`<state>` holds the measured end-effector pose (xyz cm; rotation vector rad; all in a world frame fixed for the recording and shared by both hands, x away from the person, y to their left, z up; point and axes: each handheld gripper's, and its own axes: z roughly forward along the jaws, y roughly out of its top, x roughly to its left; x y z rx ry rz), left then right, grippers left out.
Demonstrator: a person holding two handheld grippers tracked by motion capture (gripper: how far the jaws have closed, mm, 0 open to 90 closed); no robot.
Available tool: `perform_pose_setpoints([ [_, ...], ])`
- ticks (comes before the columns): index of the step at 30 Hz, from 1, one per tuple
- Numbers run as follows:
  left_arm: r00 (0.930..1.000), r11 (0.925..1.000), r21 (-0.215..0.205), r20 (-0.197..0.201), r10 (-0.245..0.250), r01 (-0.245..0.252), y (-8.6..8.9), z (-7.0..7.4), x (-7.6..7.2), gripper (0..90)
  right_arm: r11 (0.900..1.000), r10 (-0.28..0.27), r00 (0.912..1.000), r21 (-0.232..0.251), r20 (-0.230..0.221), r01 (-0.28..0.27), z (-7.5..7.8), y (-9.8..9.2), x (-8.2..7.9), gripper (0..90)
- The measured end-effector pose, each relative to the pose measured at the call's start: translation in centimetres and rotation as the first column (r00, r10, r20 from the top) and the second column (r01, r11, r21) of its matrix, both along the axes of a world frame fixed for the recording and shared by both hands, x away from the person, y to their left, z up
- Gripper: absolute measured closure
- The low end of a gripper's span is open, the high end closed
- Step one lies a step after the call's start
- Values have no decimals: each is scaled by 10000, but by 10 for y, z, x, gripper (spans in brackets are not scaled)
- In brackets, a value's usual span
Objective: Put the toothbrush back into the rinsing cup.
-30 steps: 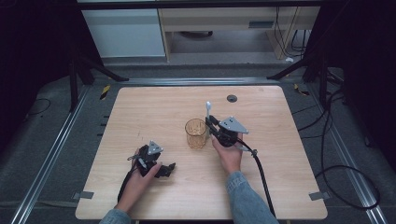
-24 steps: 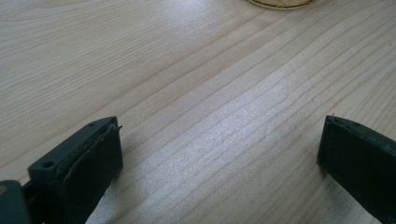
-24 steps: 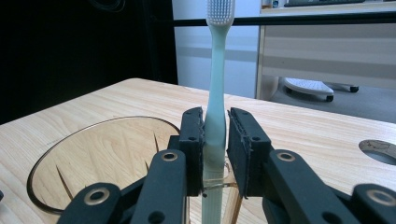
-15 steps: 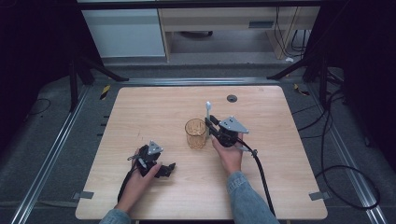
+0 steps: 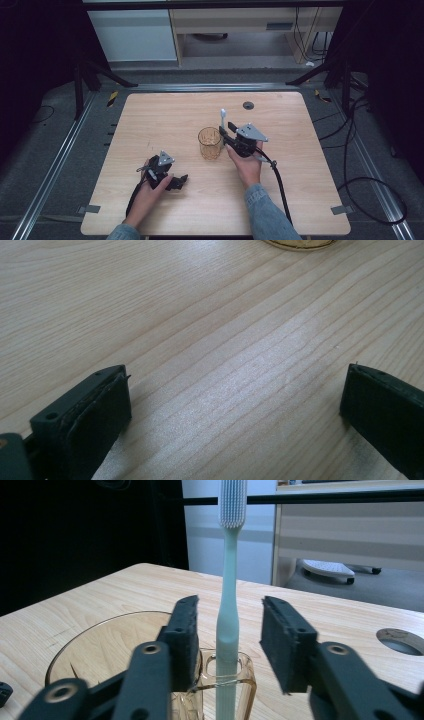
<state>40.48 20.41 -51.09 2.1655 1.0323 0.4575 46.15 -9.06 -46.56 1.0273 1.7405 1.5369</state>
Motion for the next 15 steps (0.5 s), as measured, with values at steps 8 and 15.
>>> perform_pose_setpoints([
  [8,10000,10000,-1,0,-3,3,0,0,0,0,9998,-15,9996,-209,-274,9,9,-1,-2,415],
  [15,10000,10000,-7,-5,-6,6,0,0,0,0,9987,60,9989,-508,-463,-84,16,-2,-8,339],
])
